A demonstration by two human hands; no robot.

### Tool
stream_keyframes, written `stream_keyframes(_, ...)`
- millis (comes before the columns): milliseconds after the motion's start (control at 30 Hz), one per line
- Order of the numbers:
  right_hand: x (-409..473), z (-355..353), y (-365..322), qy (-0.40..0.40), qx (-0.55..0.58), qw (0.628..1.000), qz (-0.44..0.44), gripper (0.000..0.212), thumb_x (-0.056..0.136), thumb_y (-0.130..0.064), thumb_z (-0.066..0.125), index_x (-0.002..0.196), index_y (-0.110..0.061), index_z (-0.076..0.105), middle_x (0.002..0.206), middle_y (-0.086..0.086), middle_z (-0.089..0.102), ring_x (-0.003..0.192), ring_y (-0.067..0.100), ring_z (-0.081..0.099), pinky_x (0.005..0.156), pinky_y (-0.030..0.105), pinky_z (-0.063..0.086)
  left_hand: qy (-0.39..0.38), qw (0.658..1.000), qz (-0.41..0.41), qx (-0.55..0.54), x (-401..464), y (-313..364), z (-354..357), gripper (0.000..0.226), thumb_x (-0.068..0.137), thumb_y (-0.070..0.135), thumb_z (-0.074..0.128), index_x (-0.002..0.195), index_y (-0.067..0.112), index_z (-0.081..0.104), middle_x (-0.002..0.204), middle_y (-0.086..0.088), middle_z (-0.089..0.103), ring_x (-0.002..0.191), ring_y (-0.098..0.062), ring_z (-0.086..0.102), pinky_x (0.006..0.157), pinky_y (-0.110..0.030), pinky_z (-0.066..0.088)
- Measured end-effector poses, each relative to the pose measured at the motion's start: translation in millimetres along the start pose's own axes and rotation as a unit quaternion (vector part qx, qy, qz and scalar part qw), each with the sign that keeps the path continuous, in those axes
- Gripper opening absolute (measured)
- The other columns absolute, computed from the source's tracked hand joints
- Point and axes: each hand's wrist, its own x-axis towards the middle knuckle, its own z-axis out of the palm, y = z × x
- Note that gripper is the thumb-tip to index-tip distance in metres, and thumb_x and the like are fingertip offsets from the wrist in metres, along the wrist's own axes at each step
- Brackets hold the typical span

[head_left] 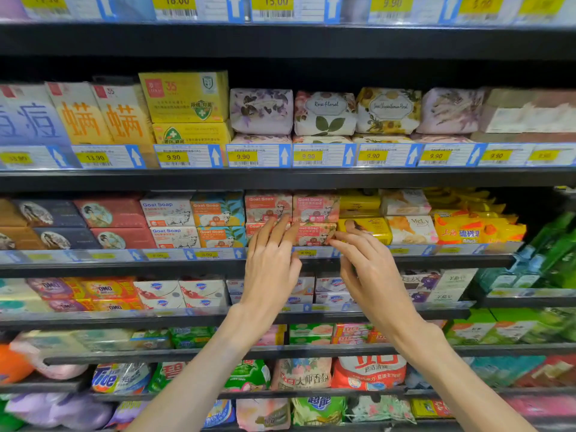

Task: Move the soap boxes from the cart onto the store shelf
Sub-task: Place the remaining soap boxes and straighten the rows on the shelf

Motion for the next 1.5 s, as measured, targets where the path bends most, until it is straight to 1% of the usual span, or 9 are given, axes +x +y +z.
stream_keyframes(200,8.1,5.8,-5.0,-0.003,0.001,1.0,-0.006,0.031,0.096,-0.011,0.053,0.126,-0.012,0.061,0.13,0.0,0.061,0.125,0.021,0.052,0.104,0.041,0.042,0.005,1.0,0.001,0.002,-0.3,-16.1,-4.5,0.057,0.09,0.019,0.061,0.145,0.015,0.048,0.151,-0.003,0.047,0.142,-0.024,0.04,0.122,-0.046,0.028)
stream_keyframes(400,50.0,12.3,-23.4,0.023,0.002,1.0,-0.003,0.031,0.094,-0.018,0.061,0.125,-0.014,0.063,0.124,0.0,0.065,0.122,0.023,0.053,0.102,0.04,0.045,0.123,0.992,0.007,-0.009,11.0,-39.2,-26.5,0.039,0.09,0.008,0.06,0.129,0.014,0.063,0.13,-0.002,0.061,0.128,-0.025,0.049,0.111,-0.044,0.038)
stream_keyframes(567,92.7,23.6,-35.9,0.004,-0.054,0.998,0.043,0.023,0.092,-0.025,0.063,0.113,-0.015,0.065,0.11,0.006,0.066,0.103,0.03,0.057,0.086,0.042,0.05,0.134,0.989,-0.014,0.065,37.6,-62.6,-37.7,0.025,0.092,0.013,0.065,0.117,0.009,0.065,0.117,-0.012,0.065,0.111,-0.035,0.053,0.1,-0.053,0.042)
stream_keyframes(767,114.6,44.7,-42.4,-0.042,-0.11,0.989,0.084,0.024,0.092,-0.037,0.064,0.099,-0.014,0.067,0.1,0.012,0.071,0.09,0.038,0.065,0.075,0.041,0.049,0.143,0.987,0.022,0.071,49.4,-75.9,-28.0,0.009,0.093,0.012,0.064,0.093,0.005,0.069,0.108,-0.016,0.069,0.104,-0.04,0.058,0.102,-0.053,0.036)
stream_keyframes(900,118.4,51.1,-43.9,-0.057,-0.109,0.985,0.119,0.024,0.094,-0.036,0.061,0.103,-0.015,0.065,0.106,0.013,0.07,0.098,0.037,0.062,0.079,0.04,0.045,0.149,0.987,0.018,0.055,49.1,-76.9,-29.2,0.008,0.09,0.009,0.064,0.084,0.005,0.066,0.085,-0.017,0.067,0.086,-0.041,0.061,0.093,-0.053,0.042)
stream_keyframes(1100,123.5,51.3,-43.8,-0.052,-0.081,0.985,0.146,0.033,0.1,-0.044,0.049,0.12,-0.026,0.067,0.127,0.004,0.066,0.123,0.033,0.054,0.108,0.044,0.035,0.1,0.991,-0.028,0.083,56.9,-76.0,-28.9,0.007,0.089,0.009,0.065,0.092,0.01,0.07,0.104,-0.012,0.072,0.114,-0.04,0.057,0.115,-0.056,0.03)
stream_keyframes(1200,124.4,48.1,-43.9,-0.053,-0.07,0.986,0.142,0.031,0.1,-0.039,0.052,0.125,-0.027,0.065,0.132,0.003,0.064,0.127,0.033,0.051,0.111,0.044,0.034,0.107,0.99,-0.021,0.087,54.2,-74.6,-30.0,0.008,0.086,0.007,0.068,0.094,0.01,0.07,0.108,-0.011,0.071,0.119,-0.039,0.055,0.113,-0.057,0.033)
stream_keyframes(1367,125.5,51.4,-44.6,-0.04,-0.057,0.988,0.134,0.031,0.099,-0.038,0.055,0.128,-0.031,0.063,0.136,-0.002,0.061,0.134,0.03,0.046,0.115,0.046,0.03,0.129,0.988,-0.017,0.089,52.6,-76.7,-30.4,0.007,0.083,0.007,0.074,0.087,0.01,0.069,0.104,-0.012,0.072,0.112,-0.041,0.058,0.105,-0.058,0.04)
stream_keyframes(1500,124.8,50.1,-45.4,-0.051,-0.064,0.987,0.139,0.03,0.099,-0.038,0.054,0.124,-0.027,0.066,0.129,0.002,0.065,0.127,0.033,0.051,0.111,0.046,0.034,0.137,0.987,-0.009,0.086,52.1,-79.6,-29.3,0.005,0.086,0.009,0.073,0.088,0.01,0.069,0.098,-0.012,0.072,0.109,-0.041,0.059,0.103,-0.058,0.042)
